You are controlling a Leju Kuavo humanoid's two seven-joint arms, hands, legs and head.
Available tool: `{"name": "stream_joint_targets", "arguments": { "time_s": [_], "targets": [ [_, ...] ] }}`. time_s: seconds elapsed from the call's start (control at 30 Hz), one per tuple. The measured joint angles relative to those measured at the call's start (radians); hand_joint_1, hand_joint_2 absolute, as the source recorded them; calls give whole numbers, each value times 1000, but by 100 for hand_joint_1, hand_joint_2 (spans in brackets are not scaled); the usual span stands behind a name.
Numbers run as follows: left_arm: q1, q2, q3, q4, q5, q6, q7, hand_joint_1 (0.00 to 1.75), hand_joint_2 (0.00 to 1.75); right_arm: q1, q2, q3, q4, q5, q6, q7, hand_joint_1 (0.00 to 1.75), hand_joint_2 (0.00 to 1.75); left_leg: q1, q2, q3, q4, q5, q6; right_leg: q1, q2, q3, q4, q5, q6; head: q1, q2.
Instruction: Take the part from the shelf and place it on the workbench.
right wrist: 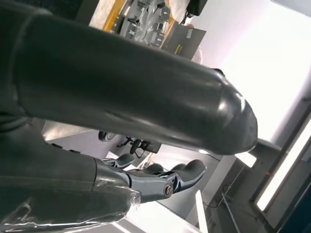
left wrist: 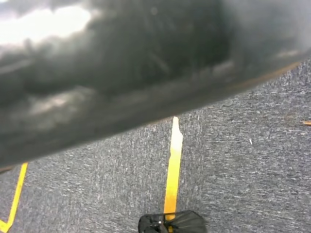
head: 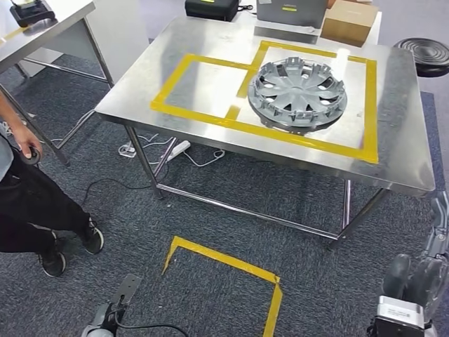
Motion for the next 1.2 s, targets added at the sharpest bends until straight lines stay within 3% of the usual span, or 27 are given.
{"name": "stream_joint_targets", "arguments": {
  "time_s": [0.07,0.13,0.17,0.27,0.3,0.33,0.37,0.43,0.5,0.6,0.67,0.77,0.8,0.83,0.87,0.93,1.0,1.13,1.2],
  "targets": [
    [1,-1,0,0,0,0,0,0,0,0,0,-1,0,0,0,-1,0,0,0,0,-3,-8,0,11,2,0,-5,4,4,10,1,0],
    [1,0,1,0,0,1,0,0,0,1,1,-3,0,0,0,-2,0,0,3,1,-7,-10,4,24,1,0,-19,26,-13,20,4,0],
    [0,0,2,0,0,2,0,0,0,1,1,-4,0,0,0,-2,0,0,5,2,-9,-12,7,30,0,0,-38,64,-38,25,6,0],
    [1,-1,2,0,0,2,-1,0,0,3,2,-5,1,0,0,-2,0,0,3,2,-21,-10,14,39,-4,0,-130,270,-136,36,11,0],
    [2,-1,2,0,0,2,-1,0,0,4,3,-5,3,0,0,-2,0,0,2,2,-23,-9,16,39,-4,0,-148,311,-146,36,11,0],
    [3,0,3,0,0,2,-1,0,0,4,3,-6,4,0,0,-2,0,0,2,2,-25,-9,17,39,-4,0,-146,312,-136,36,11,0],
    [3,0,3,0,0,2,-1,0,0,5,3,-6,5,0,0,-2,0,0,2,2,-25,-8,18,38,-4,0,-123,270,-107,34,11,0],
    [3,-1,3,0,0,2,-1,0,0,4,3,-6,6,0,0,-2,0,0,1,1,-25,-5,19,35,-4,0,-44,122,-42,30,12,0],
    [2,-1,3,0,0,2,-1,0,0,4,4,-6,6,0,0,-2,0,0,-3,0,-30,-2,21,26,-4,2,5,25,-18,23,11,0],
    [2,0,3,0,0,2,-1,0,0,7,5,-6,6,0,0,-2,0,0,-2,0,-40,1,25,9,-2,5,3,14,-15,7,10,0],
    [2,0,3,0,0,2,-1,0,0,7,6,-7,6,0,0,-2,0,0,-2,0,-58,41,-6,-1,-5,4,1,11,-9,-5,6,0],
    [2,0,3,0,0,2,-1,0,0,7,6,-7,6,0,0,-3,0,0,-1,0,-146,234,-106,-10,-6,2,-7,10,-5,-15,3,0],
    [3,-1,3,0,0,2,-1,0,0,7,6,-7,6,0,0,-3,0,0,-1,0,-169,286,-122,-11,-5,2,-9,10,-4,-17,3,0],
    [4,-1,3,0,0,2,-1,0,0,8,6,-7,6,0,0,-3,0,0,-1,0,-175,302,-118,-10,-5,3,-11,10,-3,-17,3,0],
    [5,-1,3,0,0,2,-1,0,0,8,6,-7,6,0,0,-3,0,0,-1,0,-160,275,-94,-8,-4,3,-11,10,-2,-17,3,0],
    [4,0,3,0,0,2,-1,0,0,8,7,-7,6,0,0,-3,0,0,-1,1,-87,134,-24,-1,-4,4,-8,11,-2,-15,3,0],
    [2,0,3,0,0,2,-1,0,0,8,7,-7,6,0,0,-3,0,0,-3,0,-32,20,10,7,-1,5,-11,13,-2,-8,4,0],
    [4,-2,3,0,0,2,-1,0,0,8,7,-7,6,0,0,-3,0,0,-3,0,-27,-7,15,25,0,4,-22,20,-7,13,5,0],
    [3,-2,4,0,0,3,-1,0,0,8,7,-7,6,0,0,-3,0,0,3,1,-27,-10,19,34,-2,3,-55,91,-52,24,11,0]
  ]
}}
